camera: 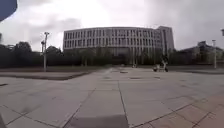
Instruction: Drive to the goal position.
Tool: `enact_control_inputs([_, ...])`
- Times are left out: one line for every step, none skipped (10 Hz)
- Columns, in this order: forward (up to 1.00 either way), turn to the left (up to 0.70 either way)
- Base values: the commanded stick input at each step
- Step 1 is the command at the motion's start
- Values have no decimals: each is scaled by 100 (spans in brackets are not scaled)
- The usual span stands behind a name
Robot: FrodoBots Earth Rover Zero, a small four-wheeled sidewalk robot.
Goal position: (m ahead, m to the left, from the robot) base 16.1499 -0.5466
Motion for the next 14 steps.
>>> enact_control_inputs([70, 0])
enact_control_inputs([70, 1])
enact_control_inputs([70, 1])
enact_control_inputs([70, 1])
enact_control_inputs([70, 2])
enact_control_inputs([70, 1])
enact_control_inputs([70, 2])
enact_control_inputs([70, 1])
enact_control_inputs([70, 0])
enact_control_inputs([70, 0])
enact_control_inputs([70, 0])
enact_control_inputs([70, 3])
enact_control_inputs([70, 14])
enact_control_inputs([70, 32])
